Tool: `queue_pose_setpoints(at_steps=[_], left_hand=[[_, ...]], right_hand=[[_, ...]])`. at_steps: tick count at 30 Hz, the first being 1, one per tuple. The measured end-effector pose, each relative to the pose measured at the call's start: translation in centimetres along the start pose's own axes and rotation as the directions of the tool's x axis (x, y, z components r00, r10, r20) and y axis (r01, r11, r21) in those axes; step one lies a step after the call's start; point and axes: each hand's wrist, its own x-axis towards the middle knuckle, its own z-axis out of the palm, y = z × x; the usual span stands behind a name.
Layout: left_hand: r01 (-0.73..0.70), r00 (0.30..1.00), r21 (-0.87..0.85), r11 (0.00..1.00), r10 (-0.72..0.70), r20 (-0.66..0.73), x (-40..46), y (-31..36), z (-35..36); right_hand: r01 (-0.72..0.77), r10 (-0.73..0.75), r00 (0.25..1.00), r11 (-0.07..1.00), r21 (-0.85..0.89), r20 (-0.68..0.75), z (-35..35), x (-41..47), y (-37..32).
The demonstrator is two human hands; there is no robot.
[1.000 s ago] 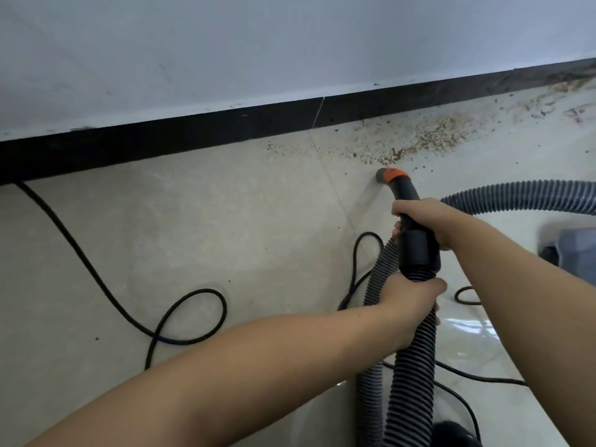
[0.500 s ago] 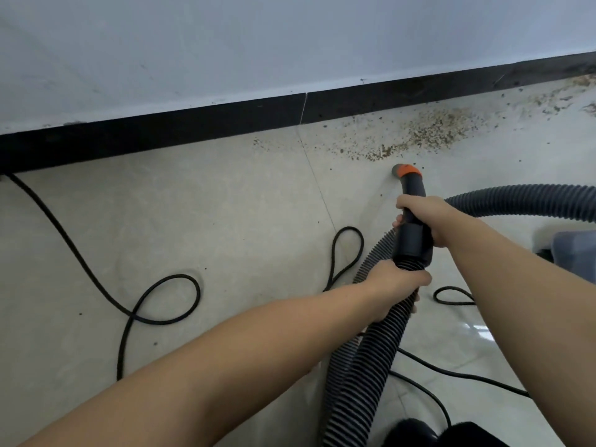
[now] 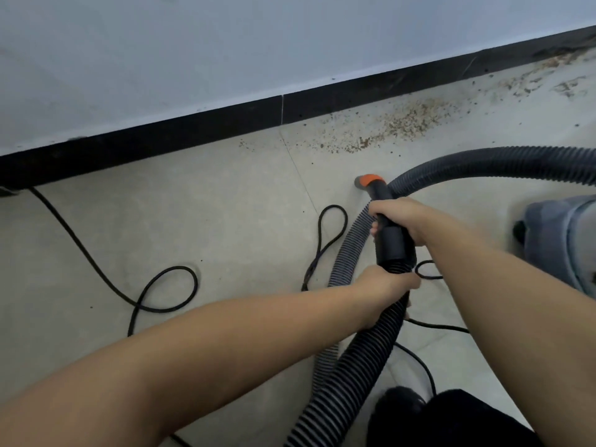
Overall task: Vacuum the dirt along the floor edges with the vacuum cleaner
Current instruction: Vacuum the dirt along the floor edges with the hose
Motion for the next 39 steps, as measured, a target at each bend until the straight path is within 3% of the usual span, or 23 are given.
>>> queue_pose_setpoints(at_steps=[6, 12, 20, 27, 39], left_hand=[[-0.003, 0.998, 0.063, 0.998, 0.007, -0.062, 0.5, 3.1, -4.2], [-0.009, 0.992, 0.067, 0.998, 0.017, -0.122, 1.0, 7.9, -1.0], [0.039, 0.998, 0.157, 0.987, -0.03, -0.053, 4.5, 8.7, 3.9], [-0.036, 0.999, 0.071, 0.997, 0.038, -0.034, 7.4, 7.9, 4.0], [-0.083, 0.987, -0.162, 0.983, 0.059, -0.147, 5.7, 7.3, 2.4]], right_hand=[[0.006, -0.006, 1.0, 0.998, 0.069, 0.0, 2.2, 1.6, -3.9], [-0.07, 0.072, 0.993, 0.997, -0.03, 0.09, -2.3, 3.3, -6.7], [-0.123, 0.125, 0.992, 0.979, 0.162, -0.005, -8.6, 5.6, -3.6], [-0.039, 0.055, 0.995, 0.985, 0.17, -0.085, -9.2, 7.1, -2.9], [0.022, -0.02, 0.998, 0.999, -0.03, 0.059, -5.1, 7.2, -5.8]])
